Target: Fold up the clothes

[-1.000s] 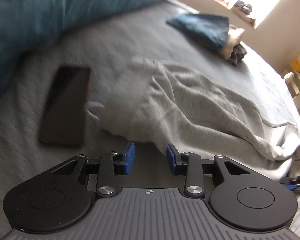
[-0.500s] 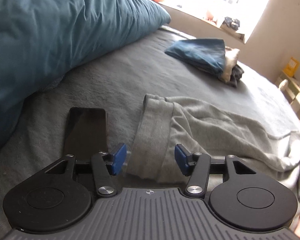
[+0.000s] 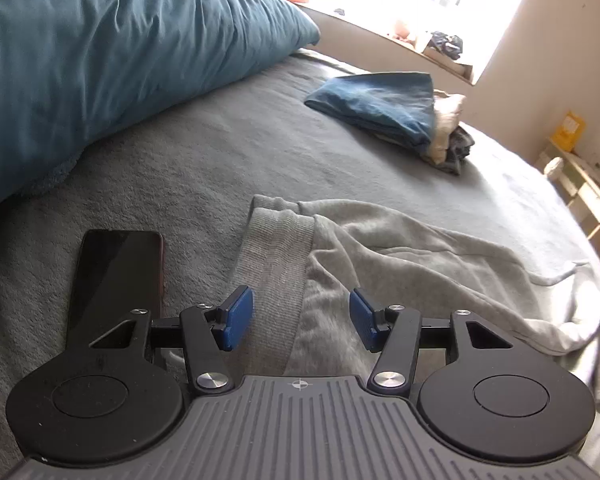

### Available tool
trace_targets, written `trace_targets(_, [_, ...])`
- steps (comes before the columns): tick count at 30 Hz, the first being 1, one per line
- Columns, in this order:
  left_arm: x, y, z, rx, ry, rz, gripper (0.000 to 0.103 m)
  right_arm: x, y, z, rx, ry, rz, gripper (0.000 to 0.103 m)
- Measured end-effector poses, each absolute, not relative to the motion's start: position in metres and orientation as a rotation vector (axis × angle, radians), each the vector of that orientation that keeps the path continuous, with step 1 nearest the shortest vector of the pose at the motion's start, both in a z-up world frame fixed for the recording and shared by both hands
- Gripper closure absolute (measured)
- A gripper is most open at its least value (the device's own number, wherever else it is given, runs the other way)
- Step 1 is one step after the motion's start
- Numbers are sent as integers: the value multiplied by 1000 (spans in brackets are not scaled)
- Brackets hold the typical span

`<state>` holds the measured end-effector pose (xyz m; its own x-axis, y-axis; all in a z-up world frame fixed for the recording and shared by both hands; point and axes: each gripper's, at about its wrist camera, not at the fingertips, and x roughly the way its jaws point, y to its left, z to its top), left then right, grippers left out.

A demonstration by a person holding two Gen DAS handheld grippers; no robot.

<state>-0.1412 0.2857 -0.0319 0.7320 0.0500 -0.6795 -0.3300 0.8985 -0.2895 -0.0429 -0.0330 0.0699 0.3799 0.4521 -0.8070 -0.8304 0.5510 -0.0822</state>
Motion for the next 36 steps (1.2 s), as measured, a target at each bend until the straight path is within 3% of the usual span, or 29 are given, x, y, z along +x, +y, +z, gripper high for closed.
trace_targets(10, [-117, 279, -55, -410, 750, 364, 49, 5, 24, -25, -581, 701, 1094, 47])
trace_targets(11, [-115, 280, -58, -421, 744, 373, 49, 12, 25, -32, -568, 713, 1107, 51])
trace_targets(13, [-112, 280, -61, -421, 730, 373, 49, 26, 26, -45, -537, 743, 1125, 77])
trace_targets(14, [-110, 280, -62, -417, 720, 373, 50, 31, 24, -50, -514, 759, 1121, 96])
trace_targets(16, [-108, 280, -64, -424, 701, 376, 56, 37, 16, -50, -433, 748, 1116, 98])
trace_targets(18, [-106, 278, -65, -429, 682, 373, 68, 42, 7, -43, -350, 721, 1107, 99])
trace_targets(23, [-96, 254, -57, -299, 671, 420, 77, 53, 1, -20, -267, 625, 1079, 99])
trace_targets(28, [-89, 247, -39, -253, 633, 462, 79, 62, 9, -3, -303, 524, 1030, 99])
trace_targets(36, [-67, 257, -60, -221, 683, 500, 79, 94, 38, -38, -302, 625, 962, 99])
